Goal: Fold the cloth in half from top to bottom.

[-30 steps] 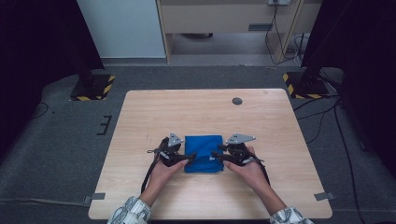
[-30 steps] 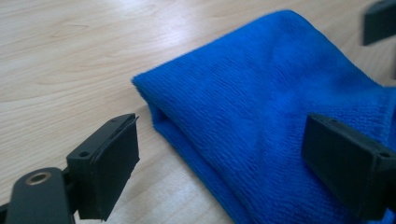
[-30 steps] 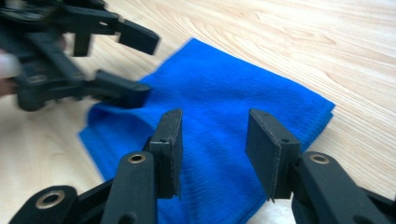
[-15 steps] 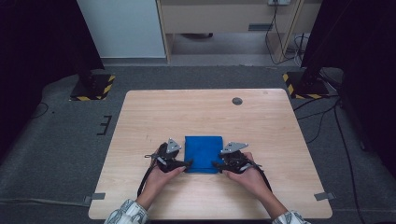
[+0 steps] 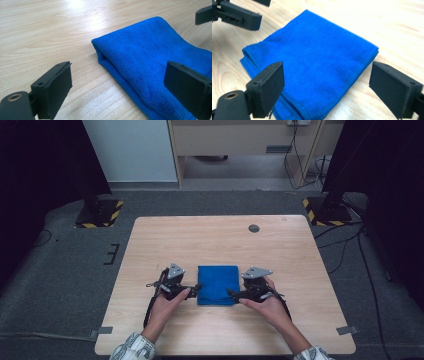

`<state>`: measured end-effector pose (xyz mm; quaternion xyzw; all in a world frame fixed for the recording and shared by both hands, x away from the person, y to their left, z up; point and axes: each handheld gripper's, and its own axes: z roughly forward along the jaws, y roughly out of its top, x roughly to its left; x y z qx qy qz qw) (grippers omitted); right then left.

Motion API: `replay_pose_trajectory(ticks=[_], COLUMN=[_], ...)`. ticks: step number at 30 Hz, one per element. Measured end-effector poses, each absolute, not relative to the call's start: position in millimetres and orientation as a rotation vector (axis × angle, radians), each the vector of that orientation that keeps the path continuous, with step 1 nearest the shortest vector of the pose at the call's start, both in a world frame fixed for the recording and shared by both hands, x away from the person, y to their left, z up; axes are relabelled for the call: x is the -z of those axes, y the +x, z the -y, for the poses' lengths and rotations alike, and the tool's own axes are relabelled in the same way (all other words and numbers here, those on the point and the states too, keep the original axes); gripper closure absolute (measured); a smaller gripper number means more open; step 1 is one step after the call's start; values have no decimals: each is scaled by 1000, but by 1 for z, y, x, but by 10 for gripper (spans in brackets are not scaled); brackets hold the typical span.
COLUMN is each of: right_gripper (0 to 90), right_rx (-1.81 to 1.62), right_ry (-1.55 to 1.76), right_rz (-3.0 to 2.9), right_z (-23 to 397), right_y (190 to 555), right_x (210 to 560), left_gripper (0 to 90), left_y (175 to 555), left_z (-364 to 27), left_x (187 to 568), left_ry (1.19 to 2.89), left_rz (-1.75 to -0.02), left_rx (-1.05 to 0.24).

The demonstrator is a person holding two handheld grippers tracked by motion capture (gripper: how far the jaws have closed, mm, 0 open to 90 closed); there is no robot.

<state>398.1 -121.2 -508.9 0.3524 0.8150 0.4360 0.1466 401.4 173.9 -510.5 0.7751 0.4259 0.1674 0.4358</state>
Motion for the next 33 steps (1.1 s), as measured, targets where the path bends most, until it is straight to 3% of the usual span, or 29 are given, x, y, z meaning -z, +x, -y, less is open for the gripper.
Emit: replay_pose_trajectory(ticks=[17, 33], right_gripper=[87, 86], right_rx=[-1267, -1261], right_ry=[1070, 1154], right_rz=[-2306, -2234], right_z=[133, 178], right_y=[402, 399], right_x=[501, 495], left_gripper=[74, 73], left_y=[398, 392], left_z=[-182, -195], left_x=[505, 505], left_ry=[1938, 1973], left_rz=[-1051, -1049], left_rx=[-418, -442])
